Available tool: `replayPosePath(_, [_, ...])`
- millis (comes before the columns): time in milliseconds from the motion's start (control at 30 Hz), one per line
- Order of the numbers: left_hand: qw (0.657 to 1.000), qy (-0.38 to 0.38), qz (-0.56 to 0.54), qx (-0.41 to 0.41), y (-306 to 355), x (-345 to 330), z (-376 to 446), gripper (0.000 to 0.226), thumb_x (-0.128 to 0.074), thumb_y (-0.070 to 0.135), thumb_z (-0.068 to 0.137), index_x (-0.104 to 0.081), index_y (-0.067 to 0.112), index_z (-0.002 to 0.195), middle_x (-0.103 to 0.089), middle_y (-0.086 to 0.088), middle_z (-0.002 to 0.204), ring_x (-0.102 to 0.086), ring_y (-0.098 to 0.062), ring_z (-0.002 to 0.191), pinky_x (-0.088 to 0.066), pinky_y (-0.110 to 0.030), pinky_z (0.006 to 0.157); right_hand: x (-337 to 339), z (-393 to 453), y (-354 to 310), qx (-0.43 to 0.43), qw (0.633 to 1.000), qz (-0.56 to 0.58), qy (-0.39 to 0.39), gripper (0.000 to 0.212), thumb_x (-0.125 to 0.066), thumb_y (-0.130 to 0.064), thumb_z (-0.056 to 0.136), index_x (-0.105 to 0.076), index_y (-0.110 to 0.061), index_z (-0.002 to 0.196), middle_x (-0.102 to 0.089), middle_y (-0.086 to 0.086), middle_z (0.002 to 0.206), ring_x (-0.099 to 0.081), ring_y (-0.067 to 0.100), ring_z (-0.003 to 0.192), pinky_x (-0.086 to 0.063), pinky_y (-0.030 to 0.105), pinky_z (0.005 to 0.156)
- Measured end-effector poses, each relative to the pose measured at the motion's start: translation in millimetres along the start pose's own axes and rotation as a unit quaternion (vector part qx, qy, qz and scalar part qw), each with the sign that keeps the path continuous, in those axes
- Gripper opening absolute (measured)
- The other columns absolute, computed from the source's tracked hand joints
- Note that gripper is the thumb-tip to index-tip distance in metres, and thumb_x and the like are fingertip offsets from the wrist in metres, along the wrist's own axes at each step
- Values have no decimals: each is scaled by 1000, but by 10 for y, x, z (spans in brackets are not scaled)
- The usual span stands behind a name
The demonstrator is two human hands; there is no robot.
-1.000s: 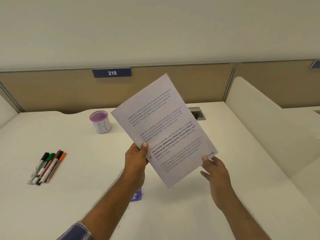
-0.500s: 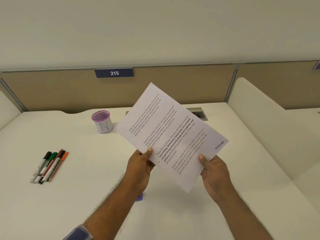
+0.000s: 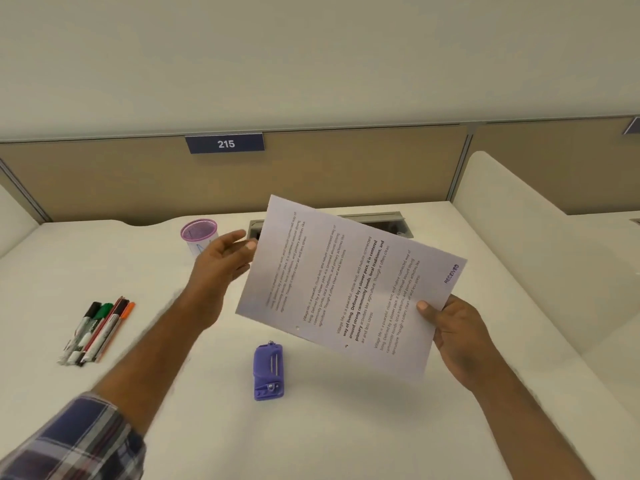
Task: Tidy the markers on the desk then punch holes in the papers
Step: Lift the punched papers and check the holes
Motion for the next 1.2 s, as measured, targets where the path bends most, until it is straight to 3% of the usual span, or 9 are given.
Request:
replayPosePath(100, [991,-118,59,35,46,-94,3,45,-65,41,84,-61,15,121,-73,-7,112,-69,-24,94,-50,-39,85,5,1,-53,-1,999,-43,-18,28,-53,-5,94,-61,-6,121,-71,11,114,-68,31,103,-59,34,82])
replayPosePath(167, [984,-152,71,63,1,-158,-34,44,-63,42,82,-66,12,114,-72,-11,111,-68,-30,94,-51,-45,85,10,-2,-70,-1,998,-61,-22,27,-53,-4,93,-62,-6,119,-72,10,112,-69,30,101,-58,36,84])
replayPosePath(300, [987,-109,81,81,-178,-272,-79,37,-66,38,86,-67,12,111,-74,-9,104,-68,-40,95,-54,-52,86,71,-10,-81,10,995,-99,6,24,-54,-6,94,-64,-7,116,-73,10,109,-70,30,98,-56,37,80])
replayPosePath(467, [995,-59,57,57,-372,-483,-190,24,-58,28,95,-67,16,114,-74,-8,103,-68,-35,94,-57,-45,79,103,-10,-27,53,985,-148,67,18,-56,-8,94,-66,-11,109,-73,4,104,-70,24,93,-55,31,75])
replayPosePath(600, [999,-18,23,40,-525,-603,-304,13,-63,25,93,-69,24,104,-75,-1,96,-70,-23,86,-58,-30,69,100,-49,64,93,978,-159,96,15,-57,-9,94,-64,-23,94,-71,-6,96,-69,7,83,-55,16,61])
replayPosePath(700, [998,-12,17,56,-723,-646,-397,13,-69,18,87,-71,19,100,-76,-4,97,-72,-24,88,-60,-34,74,144,-74,229,95,974,-181,95,17,-58,-9,93,-64,-24,100,-70,-9,97,-69,3,83,-55,15,62])
replayPosePath(800, [996,-6,42,79,-937,-698,-466,11,-72,18,86,-71,21,96,-76,-4,101,-72,-23,94,-58,-34,80,193,-75,418,75,973,-189,110,19,-57,-7,93,-63,-18,108,-69,-9,99,-68,11,92,-55,15,60])
replayPosePath(933, [997,9,48,63,-1013,-756,-545,10,-68,22,90,-69,32,93,-75,11,92,-70,-15,87,-58,-23,70,209,-84,469,84,968,-185,149,15,-53,-9,96,-63,-20,99,-69,-7,94,-67,16,89,-52,24,66])
replayPosePath(1200, [998,18,48,48,-1086,-752,-628,14,-68,21,90,-68,29,102,-74,8,100,-69,-17,96,-58,-31,82,253,-108,552,81,968,-183,153,14,-53,-8,96,-61,-13,107,-67,0,98,-64,22,92,-48,22,67])
Point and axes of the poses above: each hand's wrist, its own z-axis towards the middle knuckle, its own x-axis out of the back of the hand, y = z × x, the point moved 1 cm from there along z, towards the middle knuckle
